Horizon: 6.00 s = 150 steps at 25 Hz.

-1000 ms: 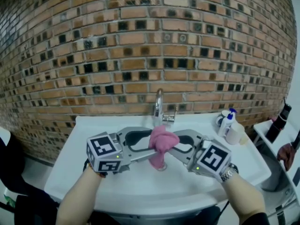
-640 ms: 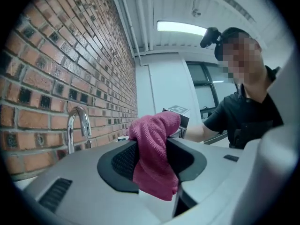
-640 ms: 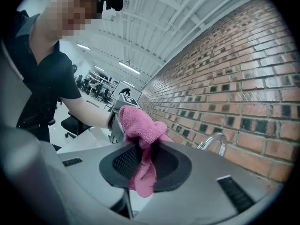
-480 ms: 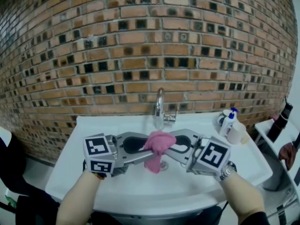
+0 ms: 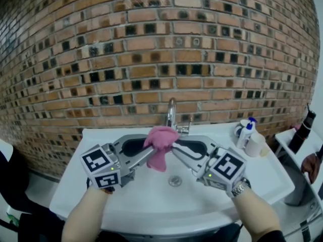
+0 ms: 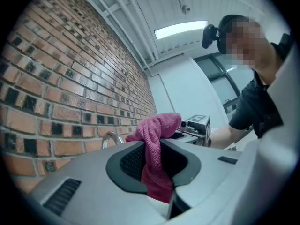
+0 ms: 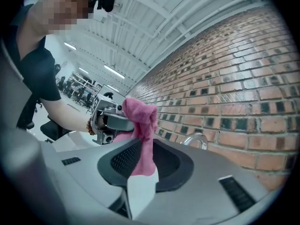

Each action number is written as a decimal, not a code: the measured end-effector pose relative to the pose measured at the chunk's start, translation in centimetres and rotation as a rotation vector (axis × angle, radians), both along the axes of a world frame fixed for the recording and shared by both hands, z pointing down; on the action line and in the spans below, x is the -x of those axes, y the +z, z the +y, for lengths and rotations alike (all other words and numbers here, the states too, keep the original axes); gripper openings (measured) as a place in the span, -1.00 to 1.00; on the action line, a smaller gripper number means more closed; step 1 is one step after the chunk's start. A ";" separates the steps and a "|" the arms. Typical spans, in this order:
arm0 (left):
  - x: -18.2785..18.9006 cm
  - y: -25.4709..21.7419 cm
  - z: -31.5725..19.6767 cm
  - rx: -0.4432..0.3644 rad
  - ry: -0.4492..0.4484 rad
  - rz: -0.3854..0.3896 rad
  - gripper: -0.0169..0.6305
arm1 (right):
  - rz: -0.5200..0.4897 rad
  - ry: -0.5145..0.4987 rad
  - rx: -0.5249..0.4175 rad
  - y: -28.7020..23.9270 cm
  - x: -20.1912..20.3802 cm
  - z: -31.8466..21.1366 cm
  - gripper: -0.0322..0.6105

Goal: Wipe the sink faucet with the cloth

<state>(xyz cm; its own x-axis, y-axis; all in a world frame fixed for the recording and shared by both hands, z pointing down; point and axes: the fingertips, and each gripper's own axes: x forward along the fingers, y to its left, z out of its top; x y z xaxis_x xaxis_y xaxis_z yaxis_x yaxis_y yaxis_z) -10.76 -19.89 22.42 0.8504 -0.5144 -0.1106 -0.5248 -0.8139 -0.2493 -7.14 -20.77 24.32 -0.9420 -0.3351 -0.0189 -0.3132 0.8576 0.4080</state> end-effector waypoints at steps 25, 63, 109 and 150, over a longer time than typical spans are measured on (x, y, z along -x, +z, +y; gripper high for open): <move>0.3 -3.1 -10.4 -0.091 -0.351 -0.069 -0.71 | -0.146 0.297 0.127 2.9 -0.9 -5.8 -0.63; 1.0 -3.7 -21.7 -0.018 -0.395 -0.061 -0.71 | -0.196 0.297 0.187 2.8 -1.4 -6.3 -0.63; 1.4 7.7 -26.2 0.140 -0.433 -0.317 -0.72 | -0.172 0.315 0.190 3.3 -1.4 -6.9 -0.63; 2.9 17.7 -25.1 0.323 -0.503 -0.422 -0.73 | -0.138 0.376 0.224 4.7 -2.0 -8.3 -0.63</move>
